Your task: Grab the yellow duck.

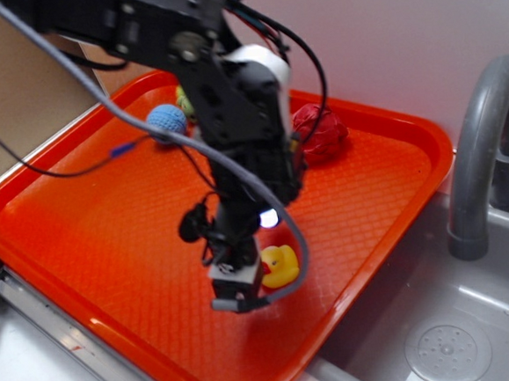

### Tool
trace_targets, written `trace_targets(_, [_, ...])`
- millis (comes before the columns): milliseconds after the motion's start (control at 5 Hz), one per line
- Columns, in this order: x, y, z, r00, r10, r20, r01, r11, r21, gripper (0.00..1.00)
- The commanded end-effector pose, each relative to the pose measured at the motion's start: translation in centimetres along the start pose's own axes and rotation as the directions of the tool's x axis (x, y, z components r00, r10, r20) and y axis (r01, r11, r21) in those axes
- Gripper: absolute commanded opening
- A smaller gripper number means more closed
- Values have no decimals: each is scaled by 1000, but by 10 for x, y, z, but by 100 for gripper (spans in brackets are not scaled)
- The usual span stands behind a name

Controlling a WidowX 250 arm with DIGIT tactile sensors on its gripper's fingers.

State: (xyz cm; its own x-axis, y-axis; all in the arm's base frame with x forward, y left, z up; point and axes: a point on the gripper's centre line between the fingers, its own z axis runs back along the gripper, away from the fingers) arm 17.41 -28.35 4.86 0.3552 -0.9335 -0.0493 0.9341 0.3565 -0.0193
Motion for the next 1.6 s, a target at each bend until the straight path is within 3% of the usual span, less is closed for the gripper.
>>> trace_targets(0, [4, -21, 4, 999, -12, 48, 13, 999, -29, 100])
trace_targets(200, [-1, -26, 7, 998, 26, 61, -26, 1000, 7, 0])
trace_targets(400, [-14, -26, 26, 993, 57, 105, -64, 996, 60, 0])
trace_targets(600, [-47, -19, 68, 969, 153, 195, -168, 984, 63, 0])
trace_targets(800, [-84, -6, 115, 927, 297, 229, -325, 941, 95, 0])
trace_targets(1000, [-129, 4, 146, 843, 497, 207, -523, 847, 97, 0])
trace_targets(1200, [-156, 16, 147, 774, 599, 205, -622, 780, 72, 0])
trace_targets(1400, [-154, 17, 142, 771, 602, 208, -629, 771, 100, 0])
